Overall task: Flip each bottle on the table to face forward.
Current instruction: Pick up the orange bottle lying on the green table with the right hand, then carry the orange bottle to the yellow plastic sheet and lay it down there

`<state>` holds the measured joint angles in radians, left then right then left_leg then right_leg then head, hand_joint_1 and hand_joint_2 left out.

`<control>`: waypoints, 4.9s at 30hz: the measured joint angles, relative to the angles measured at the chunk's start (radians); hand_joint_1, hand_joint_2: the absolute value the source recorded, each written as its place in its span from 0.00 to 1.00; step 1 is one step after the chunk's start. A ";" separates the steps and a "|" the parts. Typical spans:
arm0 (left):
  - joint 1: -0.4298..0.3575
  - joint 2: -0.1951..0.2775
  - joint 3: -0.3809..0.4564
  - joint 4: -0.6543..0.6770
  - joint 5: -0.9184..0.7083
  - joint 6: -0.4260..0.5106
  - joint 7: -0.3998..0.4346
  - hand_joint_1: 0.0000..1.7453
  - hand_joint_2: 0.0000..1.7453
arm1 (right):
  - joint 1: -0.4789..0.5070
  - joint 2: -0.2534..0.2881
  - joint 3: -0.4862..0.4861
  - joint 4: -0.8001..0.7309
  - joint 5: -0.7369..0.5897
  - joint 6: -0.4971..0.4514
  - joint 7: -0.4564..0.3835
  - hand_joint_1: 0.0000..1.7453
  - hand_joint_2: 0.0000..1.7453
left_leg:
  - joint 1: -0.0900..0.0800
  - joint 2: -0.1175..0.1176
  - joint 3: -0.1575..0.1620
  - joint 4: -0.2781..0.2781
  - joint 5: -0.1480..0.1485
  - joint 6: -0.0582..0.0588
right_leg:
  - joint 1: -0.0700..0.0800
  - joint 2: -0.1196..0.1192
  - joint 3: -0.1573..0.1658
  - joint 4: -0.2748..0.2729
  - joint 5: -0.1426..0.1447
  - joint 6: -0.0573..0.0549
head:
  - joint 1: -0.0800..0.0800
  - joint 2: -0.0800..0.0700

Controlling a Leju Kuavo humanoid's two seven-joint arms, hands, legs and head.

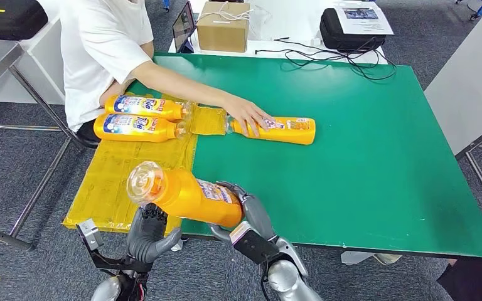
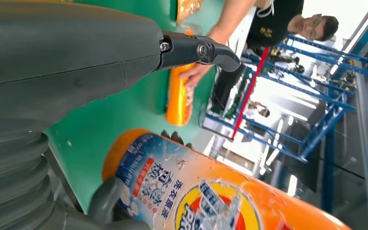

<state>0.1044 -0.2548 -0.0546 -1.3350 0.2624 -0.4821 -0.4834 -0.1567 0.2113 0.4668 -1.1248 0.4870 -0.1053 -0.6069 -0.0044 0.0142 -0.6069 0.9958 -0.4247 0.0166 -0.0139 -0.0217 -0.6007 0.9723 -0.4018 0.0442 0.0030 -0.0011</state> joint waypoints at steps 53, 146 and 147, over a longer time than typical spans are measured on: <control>-0.043 -0.005 -0.189 0.014 -0.084 0.090 -0.050 0.00 1.00 | 0.011 0.022 0.060 0.081 0.001 -0.051 0.005 1.00 1.00 | 0.000 0.000 -0.001 0.000 0.000 0.000 | 0.000 0.000 -0.001 0.000 0.000 0.000 | 0.000 0.000; -0.714 0.352 -0.156 0.593 -1.282 0.605 0.199 1.00 1.00 | -0.065 0.051 0.242 0.140 -0.253 -0.456 -0.091 0.00 0.00 | 0.002 0.001 -0.003 0.000 0.003 -0.001 | 0.002 0.000 -0.004 0.001 0.003 -0.003 | 0.000 0.000; -0.733 0.354 -0.172 0.619 -1.293 0.592 0.205 1.00 1.00 | -0.065 0.051 0.242 0.138 -0.253 -0.450 -0.091 0.00 0.00 | 0.002 0.001 -0.003 0.000 0.003 -0.001 | 0.002 0.000 -0.005 0.001 0.003 -0.003 | 0.000 0.000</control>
<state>-0.6286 0.0996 -0.2269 -0.7156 -1.0304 0.1103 -0.2786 -0.2222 0.2620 0.7084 -0.9867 0.2337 -0.5557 -0.6981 -0.0023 0.0147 -0.6104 0.9962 -0.4217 0.0153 -0.0117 -0.0219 -0.6052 0.9732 -0.3989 0.0411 0.0032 -0.0011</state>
